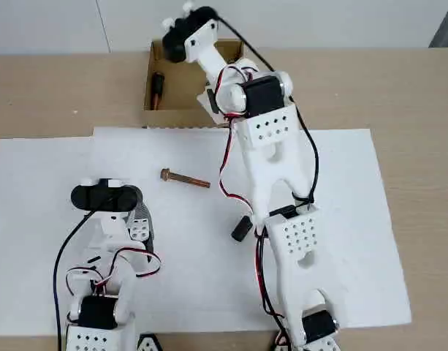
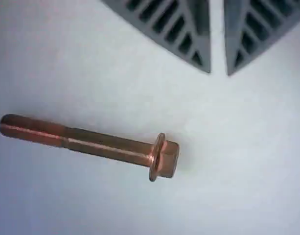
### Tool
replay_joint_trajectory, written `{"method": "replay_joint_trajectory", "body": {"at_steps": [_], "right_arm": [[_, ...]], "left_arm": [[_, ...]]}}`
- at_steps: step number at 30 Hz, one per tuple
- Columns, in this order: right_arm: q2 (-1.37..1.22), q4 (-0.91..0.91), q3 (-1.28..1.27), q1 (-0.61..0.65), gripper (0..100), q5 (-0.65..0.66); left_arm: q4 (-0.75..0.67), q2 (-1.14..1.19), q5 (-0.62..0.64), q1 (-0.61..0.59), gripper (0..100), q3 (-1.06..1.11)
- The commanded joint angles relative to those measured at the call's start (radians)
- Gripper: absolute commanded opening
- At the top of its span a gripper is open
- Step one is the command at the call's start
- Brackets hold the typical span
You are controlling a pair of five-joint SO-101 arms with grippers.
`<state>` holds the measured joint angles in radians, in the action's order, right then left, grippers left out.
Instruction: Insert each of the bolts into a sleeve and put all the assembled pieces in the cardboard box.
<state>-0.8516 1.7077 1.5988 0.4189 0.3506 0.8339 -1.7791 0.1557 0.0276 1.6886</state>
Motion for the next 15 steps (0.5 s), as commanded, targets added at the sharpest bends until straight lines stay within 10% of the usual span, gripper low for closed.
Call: {"method": "replay_joint_trajectory", "body": {"at_steps": [1, 15], "right_arm": [[0.125, 0.018, 0.071, 0.001, 0.2, -0.051], [0.538, 0.018, -0.595, -0.013, 0.3, -0.368]], "left_arm": [[0.002, -0.006, -0.009, -0.002, 1, -0.005], [0.002, -0.006, -0.009, -0.002, 1, -0.005]]}}
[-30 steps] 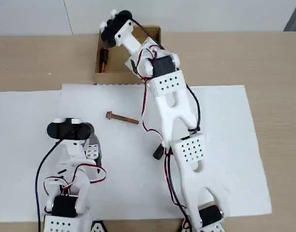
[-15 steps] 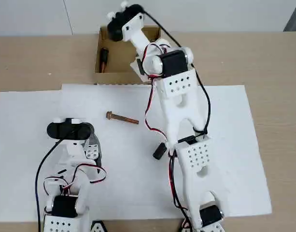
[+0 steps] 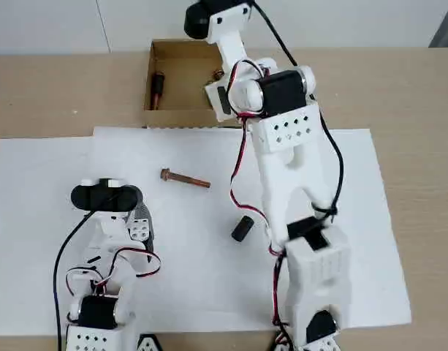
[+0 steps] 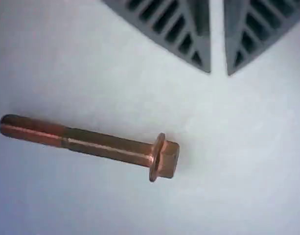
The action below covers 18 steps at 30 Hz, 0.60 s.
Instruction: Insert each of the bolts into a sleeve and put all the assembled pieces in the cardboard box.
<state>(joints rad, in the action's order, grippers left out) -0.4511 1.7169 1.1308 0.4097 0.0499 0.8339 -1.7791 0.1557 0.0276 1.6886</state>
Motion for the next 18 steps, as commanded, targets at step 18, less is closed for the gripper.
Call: {"method": "replay_joint_trajectory", "body": {"at_steps": [18], "right_arm": [[0.625, 0.001, -1.089, -0.002, 0.3, -0.583]], "left_arm": [[0.002, -0.006, -0.009, -0.002, 1, -0.005]]}}
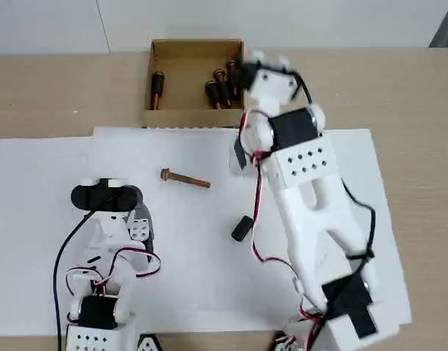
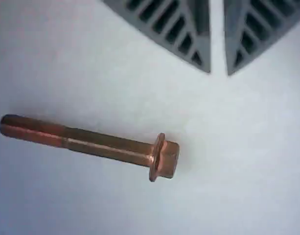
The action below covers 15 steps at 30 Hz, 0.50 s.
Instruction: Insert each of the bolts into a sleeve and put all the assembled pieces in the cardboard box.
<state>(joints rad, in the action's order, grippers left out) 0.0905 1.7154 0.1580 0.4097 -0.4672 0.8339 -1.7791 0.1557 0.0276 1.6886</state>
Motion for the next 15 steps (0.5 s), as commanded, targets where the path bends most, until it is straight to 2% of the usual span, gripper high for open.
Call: {"method": "replay_joint_trajectory", "body": {"at_steps": [1, 6, 15], "right_arm": [[0.099, 0.001, -0.161, -0.001, 0.3, -0.081], [0.133, -0.012, -0.313, 0.038, 0.3, -0.098], [0.134, -0.196, -0.459, 0.111, 0.4, -0.135]], "left_arm": [[0.002, -0.006, -0.009, -0.002, 1, -0.005], [0.002, -0.006, -0.009, -0.002, 1, -0.005], [0.002, -0.006, -0.009, -0.002, 1, -0.005]]}}
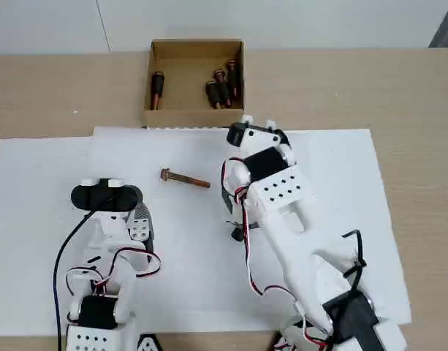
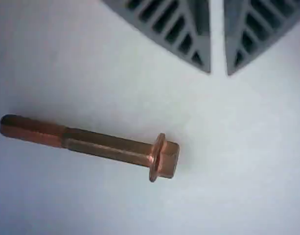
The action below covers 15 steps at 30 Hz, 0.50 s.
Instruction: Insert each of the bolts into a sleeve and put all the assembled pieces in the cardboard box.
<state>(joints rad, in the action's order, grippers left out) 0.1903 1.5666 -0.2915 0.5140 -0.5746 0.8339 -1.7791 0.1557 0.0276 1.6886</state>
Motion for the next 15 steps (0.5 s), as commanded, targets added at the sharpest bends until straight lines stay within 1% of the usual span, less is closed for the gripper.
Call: {"method": "replay_joint_trajectory", "body": {"at_steps": [1, 7, 8, 9, 13, 15], "right_arm": [[0.033, -0.061, -0.018, 0.007, 0.5, -0.032], [0.033, -0.101, -0.077, 0.004, 0.7, -0.034], [0.036, -0.101, -0.080, 0.001, 2.0, -0.034], [0.041, -0.099, -0.080, -0.001, 4.3, -0.034], [0.044, -0.079, -0.080, -0.001, 18.6, -0.035], [0.044, -0.070, -0.080, -0.001, 23.0, -0.037]], "left_arm": [[0.002, -0.006, -0.009, -0.002, 1, -0.005], [0.002, -0.006, -0.008, -0.002, 1, -0.005], [0.002, -0.006, -0.008, -0.002, 1, -0.005], [0.002, -0.006, -0.008, -0.002, 1, -0.005], [0.002, -0.006, -0.008, -0.002, 1, -0.005], [0.002, -0.006, -0.008, -0.002, 1, -0.005]]}}
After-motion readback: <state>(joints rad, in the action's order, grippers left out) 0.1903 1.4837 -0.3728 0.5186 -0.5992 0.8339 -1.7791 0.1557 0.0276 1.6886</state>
